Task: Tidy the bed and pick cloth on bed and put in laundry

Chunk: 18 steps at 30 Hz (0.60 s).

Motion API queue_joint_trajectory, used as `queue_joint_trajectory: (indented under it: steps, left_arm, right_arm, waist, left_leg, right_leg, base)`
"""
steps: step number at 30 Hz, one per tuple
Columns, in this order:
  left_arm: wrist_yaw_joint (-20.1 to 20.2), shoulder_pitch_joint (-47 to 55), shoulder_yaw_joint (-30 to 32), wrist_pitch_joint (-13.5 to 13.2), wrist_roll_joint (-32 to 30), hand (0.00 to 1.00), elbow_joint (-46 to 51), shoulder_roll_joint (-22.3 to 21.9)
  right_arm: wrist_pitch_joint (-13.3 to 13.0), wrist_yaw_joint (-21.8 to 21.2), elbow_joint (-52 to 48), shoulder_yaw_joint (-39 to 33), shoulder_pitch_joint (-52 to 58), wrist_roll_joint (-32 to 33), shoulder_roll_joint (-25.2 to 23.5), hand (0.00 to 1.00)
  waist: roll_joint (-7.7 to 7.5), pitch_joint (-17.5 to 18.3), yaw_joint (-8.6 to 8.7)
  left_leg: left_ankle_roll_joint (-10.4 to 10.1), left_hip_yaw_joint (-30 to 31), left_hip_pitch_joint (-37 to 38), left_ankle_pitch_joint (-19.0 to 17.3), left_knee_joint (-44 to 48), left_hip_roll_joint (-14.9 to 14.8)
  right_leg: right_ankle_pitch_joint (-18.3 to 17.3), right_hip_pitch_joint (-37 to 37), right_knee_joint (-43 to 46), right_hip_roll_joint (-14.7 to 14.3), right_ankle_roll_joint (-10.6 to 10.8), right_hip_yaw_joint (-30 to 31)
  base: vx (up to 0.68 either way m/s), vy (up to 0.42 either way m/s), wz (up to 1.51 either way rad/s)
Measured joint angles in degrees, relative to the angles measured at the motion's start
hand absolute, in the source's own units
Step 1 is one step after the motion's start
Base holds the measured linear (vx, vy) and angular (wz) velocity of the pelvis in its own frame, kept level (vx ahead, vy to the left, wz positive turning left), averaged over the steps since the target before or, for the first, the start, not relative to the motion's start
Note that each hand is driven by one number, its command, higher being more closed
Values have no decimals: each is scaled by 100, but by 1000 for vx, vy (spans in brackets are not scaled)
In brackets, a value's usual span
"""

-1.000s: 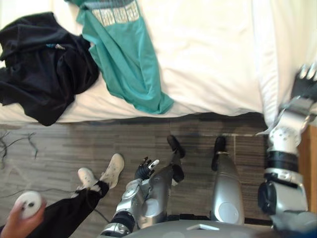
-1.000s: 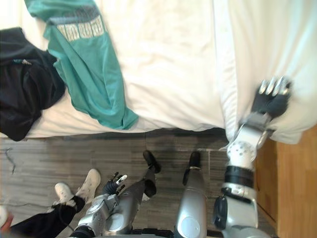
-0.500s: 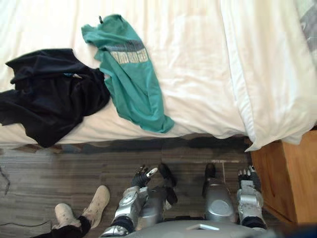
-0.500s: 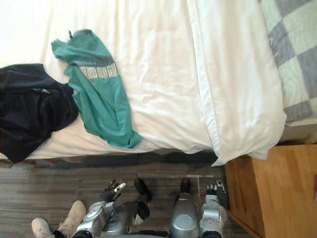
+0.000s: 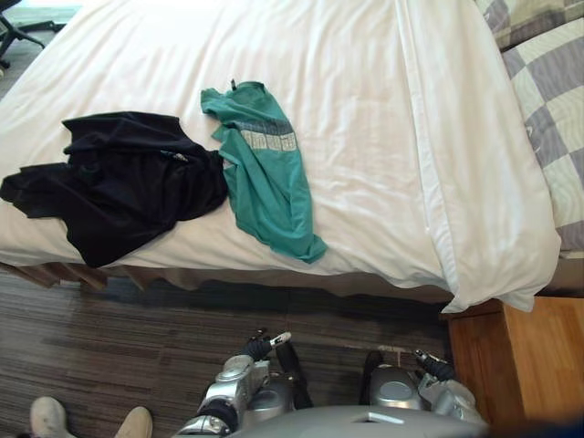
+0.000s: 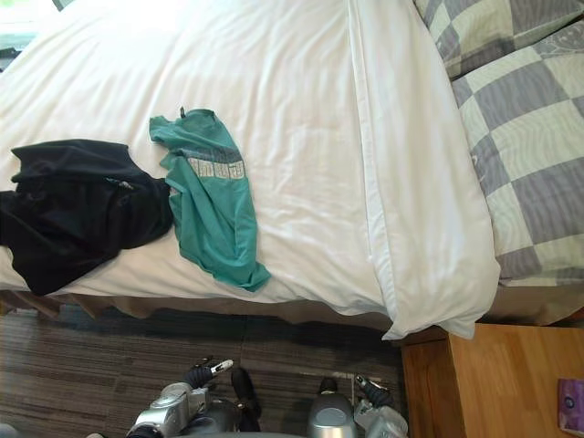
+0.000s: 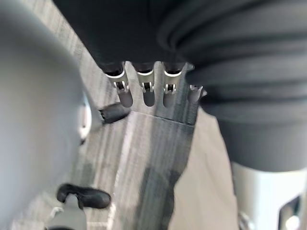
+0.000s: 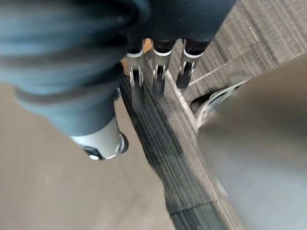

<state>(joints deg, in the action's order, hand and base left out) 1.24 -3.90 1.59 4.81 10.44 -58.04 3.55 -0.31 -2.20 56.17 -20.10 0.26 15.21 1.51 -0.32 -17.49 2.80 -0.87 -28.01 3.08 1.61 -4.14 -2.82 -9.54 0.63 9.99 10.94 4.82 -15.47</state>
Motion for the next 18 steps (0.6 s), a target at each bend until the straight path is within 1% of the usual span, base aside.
queue_joint_trajectory:
  steps: [1,2,3,4,5,6,7,8,9,10,11,12,13,14,15,16,17,18]
  left_arm:
    - [-138,-41,7,18,133,0,1,42]
    - [-305,-69,35,18,402,0,5,75]
    - [-434,-71,81,0,559,0,32,92]
    - [-637,-69,139,-44,742,0,53,139]
    - [-789,-62,205,-94,890,0,62,178]
    - [-831,-56,300,-127,964,0,44,247]
    - [-872,-41,327,-146,1056,0,34,232]
    - [-872,-59,329,-186,1100,0,49,251]
    - [-871,-58,338,-208,1113,0,47,274]
    - [-871,-45,418,-227,1148,0,48,280]
    - [-871,-58,593,-271,1147,0,38,273]
    - [-871,-57,669,-299,1137,0,25,252]
    - [-860,-40,769,-295,1133,0,4,251]
    - [-863,-29,773,-314,1108,0,-26,280]
    - [-862,-14,746,-356,1079,0,-70,319]
    - [-892,-14,741,-389,1076,0,-77,335]
    - [-892,26,716,-414,1078,0,-150,336]
    - [-901,36,490,-375,1077,0,-209,346]
  right_arm:
    - [20,-80,10,91,-48,-19,-13,0]
    - [48,-156,43,157,-48,-63,0,0]
    - [59,-151,60,148,-47,-78,32,0]
    - [86,-127,59,217,-44,-72,136,0]
    - [91,-80,63,250,-32,-81,177,0]
    - [86,-54,69,256,-10,-79,184,0]
    - [74,-1,62,222,-11,-75,240,0]
    - [77,17,60,221,-14,-72,253,0]
    - [79,20,64,226,-7,-71,241,0]
    - [75,29,69,228,-5,-71,243,0]
    - [69,37,118,233,-53,-70,235,0]
    - [72,57,117,250,-98,-59,257,0]
    - [55,86,95,256,-103,-16,322,0]
    - [56,135,98,261,-99,31,354,0]
    - [57,185,107,267,-86,32,417,0]
    - [58,208,108,267,-79,23,473,0]
    - [61,226,106,264,-71,-30,562,0]
    - [50,249,102,209,-4,-139,649,0]
  waist:
    - [-36,-29,12]
    - [-21,-86,76]
    - [28,-127,92]
    - [72,-181,103]
    - [61,-266,92]
    - [60,-288,72]
    - [88,-285,104]
    - [-20,-323,116]
    - [-70,-351,92]
    - [-139,-373,97]
    - [-282,-441,112]
    - [-206,-484,98]
    - [-166,-480,117]
    - [-155,-487,148]
    - [-151,-487,185]
    - [-151,-488,207]
    - [-84,-472,261]
    - [1,-438,335]
  left_leg:
    - [-6,12,-337,-295,673,-130]
    - [17,32,-723,-711,1665,-369]
    - [60,27,-933,-938,2325,-577]
    - [143,23,-1158,-1113,3172,-857]
    - [144,54,-1365,-1126,3868,-1074]
    - [129,119,-1335,-1190,3930,-1061]
    - [119,257,-1151,-1328,3697,-947]
    - [151,349,-1137,-1311,3563,-777]
    - [147,396,-1143,-1293,3535,-684]
    - [82,546,-1263,-1248,3651,-588]
    - [-13,868,-1486,-1249,3957,-484]
    - [60,1111,-1562,-1439,4022,-625]
    - [-63,1398,-1611,-1516,4037,-862]
    - [-229,1718,-1606,-1523,3947,-1179]
    - [-352,1973,-1587,-1451,3766,-1393]
    - [-472,2089,-1547,-1386,3605,-1494]
    - [-761,2143,-1482,-1272,3382,-1571]
    - [-1406,2124,-1388,-1169,3137,-1526]
  right_leg:
    - [-21,-77,143,68,-26,50]
    - [-40,-120,351,106,37,44]
    - [-89,-119,481,93,37,34]
    - [-157,-64,647,68,33,41]
    - [-229,71,769,105,35,45]
    - [-315,52,942,161,72,66]
    - [-460,-84,1285,233,114,72]
    - [-562,-289,1568,369,116,124]
    - [-618,-426,1707,451,127,223]
    - [-707,-453,1773,565,131,320]
    - [-837,-465,1783,728,142,417]
    - [-854,-528,1857,717,155,490]
    - [-885,-614,1983,720,170,576]
    - [-938,-652,2090,766,255,685]
    - [-1011,-712,2211,857,383,768]
    - [-1066,-755,2260,943,499,856]
    - [-1057,-798,2294,1047,623,919]
    - [-941,-771,2174,1247,857,945]
  base:
    - [185,18,-3]
    - [163,8,4]
    - [134,47,-7]
    - [123,74,-18]
    - [112,88,-24]
    - [95,94,-15]
    - [51,78,-1]
    - [24,52,5]
    - [-6,29,9]
    - [9,25,8]
    - [12,37,-1]
    - [0,58,-15]
    - [-21,102,-29]
    - [-6,214,-24]
    - [9,259,-19]
    - [24,399,-15]
    - [69,537,-4]
    - [91,590,2]
